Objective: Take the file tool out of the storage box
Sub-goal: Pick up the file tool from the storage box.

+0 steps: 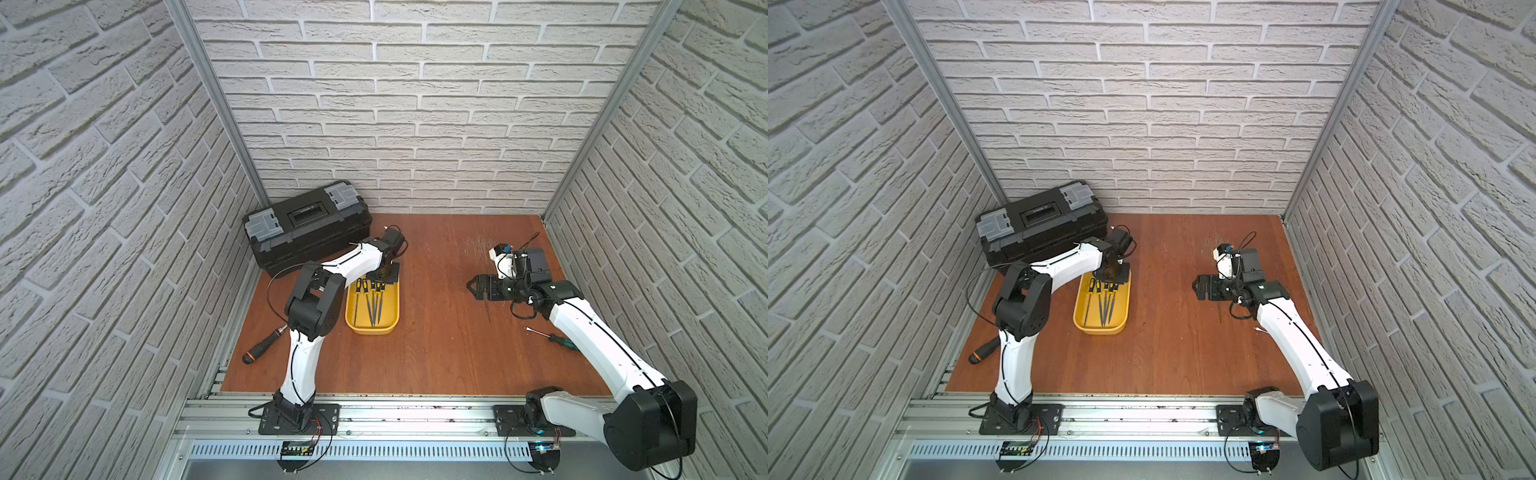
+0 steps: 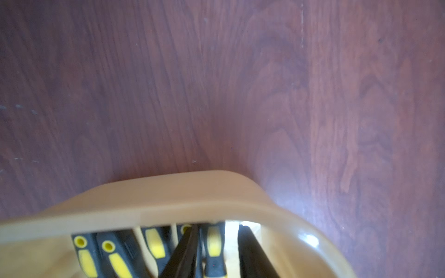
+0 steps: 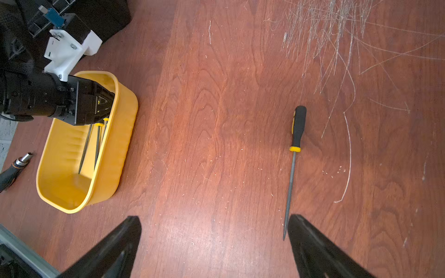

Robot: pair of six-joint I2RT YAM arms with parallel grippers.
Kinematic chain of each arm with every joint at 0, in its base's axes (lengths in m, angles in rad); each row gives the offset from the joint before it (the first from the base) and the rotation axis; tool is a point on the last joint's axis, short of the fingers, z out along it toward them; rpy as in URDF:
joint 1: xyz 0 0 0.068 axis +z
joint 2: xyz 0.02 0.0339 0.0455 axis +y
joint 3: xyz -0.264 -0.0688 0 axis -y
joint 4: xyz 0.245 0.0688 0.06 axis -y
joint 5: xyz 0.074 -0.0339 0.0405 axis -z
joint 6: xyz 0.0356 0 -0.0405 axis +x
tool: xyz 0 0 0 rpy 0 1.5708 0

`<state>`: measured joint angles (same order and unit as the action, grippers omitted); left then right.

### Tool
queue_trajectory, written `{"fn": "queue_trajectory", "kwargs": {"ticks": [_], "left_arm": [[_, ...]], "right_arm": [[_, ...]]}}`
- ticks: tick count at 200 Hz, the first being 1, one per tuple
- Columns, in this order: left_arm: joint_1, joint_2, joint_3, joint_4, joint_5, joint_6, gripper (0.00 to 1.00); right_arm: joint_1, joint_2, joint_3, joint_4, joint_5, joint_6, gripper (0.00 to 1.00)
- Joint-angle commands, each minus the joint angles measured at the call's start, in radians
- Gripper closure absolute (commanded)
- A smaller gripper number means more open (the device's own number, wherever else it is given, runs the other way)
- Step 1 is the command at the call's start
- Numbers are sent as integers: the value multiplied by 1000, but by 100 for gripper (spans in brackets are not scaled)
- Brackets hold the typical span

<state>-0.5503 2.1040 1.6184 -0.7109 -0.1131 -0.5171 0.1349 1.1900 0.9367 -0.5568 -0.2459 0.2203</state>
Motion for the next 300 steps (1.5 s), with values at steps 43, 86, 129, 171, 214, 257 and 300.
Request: {"fn": "queue_trajectory", "kwargs": {"ticks": [43, 86, 129, 171, 214, 257, 300], "left_arm": [[-5, 37, 3, 1, 0, 4, 70], [-8, 45, 1, 2, 9, 5, 73], [-13, 57, -3, -2, 13, 12, 73], [-16, 75, 0, -2, 10, 16, 73], [-18, 91, 0, -2, 6, 20, 74], [-17, 67, -17, 7, 2, 20, 81], [-16, -4, -53, 43, 16, 29, 81]], "right_arm": [[3, -13, -3, 37, -10, -12, 1], [3, -13, -4, 35, -4, -10, 1], [3, -14, -6, 34, -3, -9, 1], [3, -15, -6, 33, -2, -8, 1], [3, -14, -6, 34, -1, -7, 1], [3, -12, -9, 37, -2, -5, 1], [4, -14, -12, 41, -6, -7, 1]]}}
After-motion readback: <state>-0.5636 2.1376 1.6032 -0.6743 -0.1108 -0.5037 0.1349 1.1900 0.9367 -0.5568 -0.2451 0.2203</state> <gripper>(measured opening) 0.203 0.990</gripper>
